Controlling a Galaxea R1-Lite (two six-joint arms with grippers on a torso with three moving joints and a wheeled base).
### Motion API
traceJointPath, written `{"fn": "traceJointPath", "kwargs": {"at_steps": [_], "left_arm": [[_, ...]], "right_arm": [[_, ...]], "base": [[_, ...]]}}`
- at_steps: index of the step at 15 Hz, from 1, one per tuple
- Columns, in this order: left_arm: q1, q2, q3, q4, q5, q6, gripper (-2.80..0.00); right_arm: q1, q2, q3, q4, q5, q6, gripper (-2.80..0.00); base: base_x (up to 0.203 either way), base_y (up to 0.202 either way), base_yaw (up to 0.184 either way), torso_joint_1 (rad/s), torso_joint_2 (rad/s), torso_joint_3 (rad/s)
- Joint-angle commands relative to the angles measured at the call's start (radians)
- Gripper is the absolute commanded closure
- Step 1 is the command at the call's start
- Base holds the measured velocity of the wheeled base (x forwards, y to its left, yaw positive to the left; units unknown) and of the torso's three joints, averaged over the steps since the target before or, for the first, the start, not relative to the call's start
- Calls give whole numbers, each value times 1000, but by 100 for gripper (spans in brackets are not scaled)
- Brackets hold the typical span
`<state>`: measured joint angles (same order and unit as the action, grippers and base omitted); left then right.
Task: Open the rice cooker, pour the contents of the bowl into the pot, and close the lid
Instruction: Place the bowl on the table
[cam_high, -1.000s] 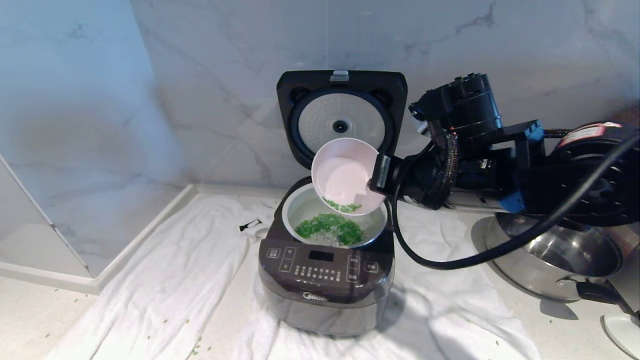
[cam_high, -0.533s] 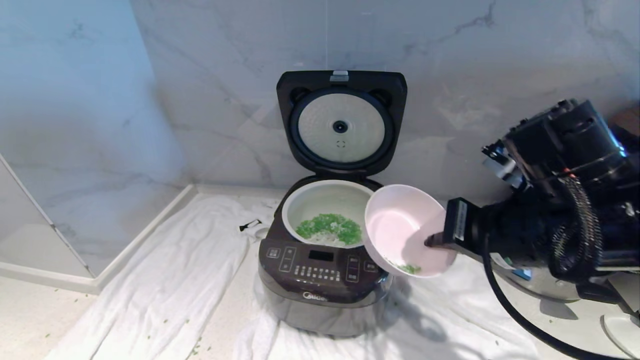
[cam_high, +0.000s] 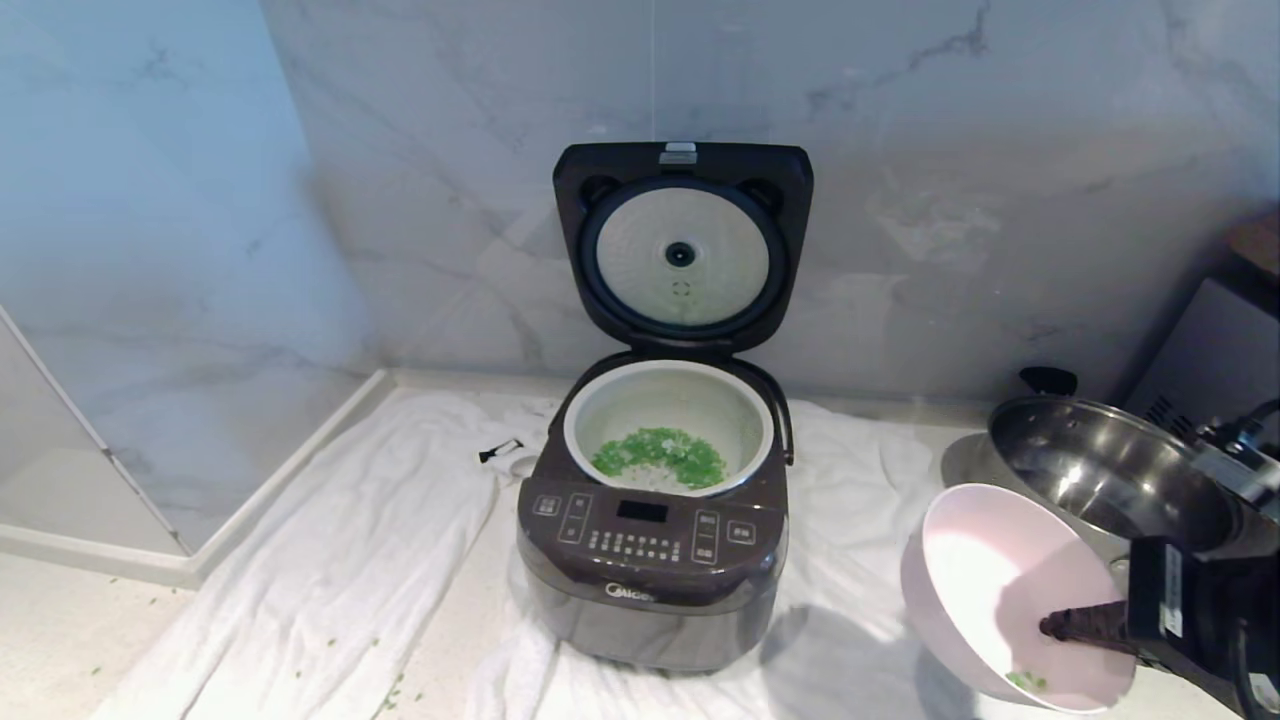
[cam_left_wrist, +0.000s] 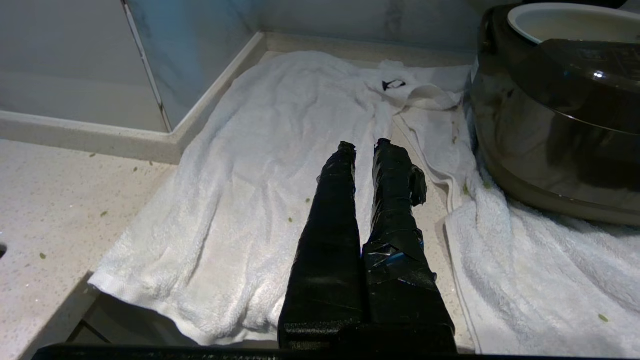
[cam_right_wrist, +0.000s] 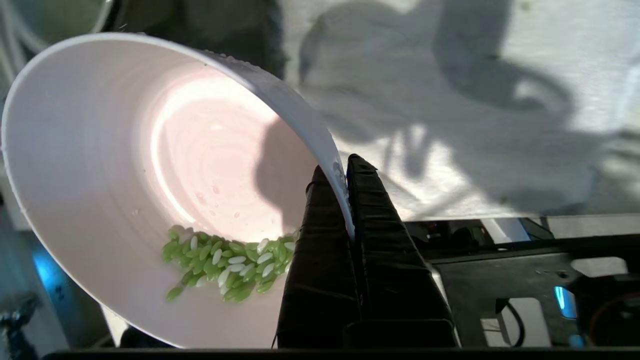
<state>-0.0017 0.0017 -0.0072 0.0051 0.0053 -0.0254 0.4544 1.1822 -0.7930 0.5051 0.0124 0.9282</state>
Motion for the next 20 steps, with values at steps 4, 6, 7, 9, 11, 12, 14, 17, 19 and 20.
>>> {"fn": "traceJointPath", "kwargs": {"at_steps": [4,6,7,9,11,12,14,17,19,20], "left_arm": [[2,1,0,1,1,-1,0],[0,1,0,-1,-1,-1,0],[0,1,0,-1,1,-1,0],[0,1,0,0,1,1,0],[0,1,0,1,-1,1,0],[0,1,0,1,-1,1,0],[1,1,0,2,-1,2,0],[0,1,0,3,-1,2,0],[0,1,0,3,-1,2,0],[0,1,0,3,-1,2,0]], "right_arm": [[-380,-7,155,-68,111,-176,0],[-540,111,184,-120,205,-295,0],[-578,181,193,-137,238,-338,0],[-614,320,220,-218,272,-389,0],[-622,426,285,-373,283,-418,0],[-624,476,321,-448,278,-430,0],[-626,556,400,-593,236,-447,0],[-626,595,442,-687,218,-481,0],[-631,621,449,-693,219,-497,0],[-642,621,453,-700,219,-502,0]], "base": [[0,0,0,0,0,0],[0,0,0,0,0,0],[0,0,0,0,0,0],[0,0,0,0,0,0],[0,0,0,0,0,0],[0,0,0,0,0,0],[0,0,0,0,0,0],[0,0,0,0,0,0],[0,0,0,0,0,0],[0,0,0,0,0,0]]}}
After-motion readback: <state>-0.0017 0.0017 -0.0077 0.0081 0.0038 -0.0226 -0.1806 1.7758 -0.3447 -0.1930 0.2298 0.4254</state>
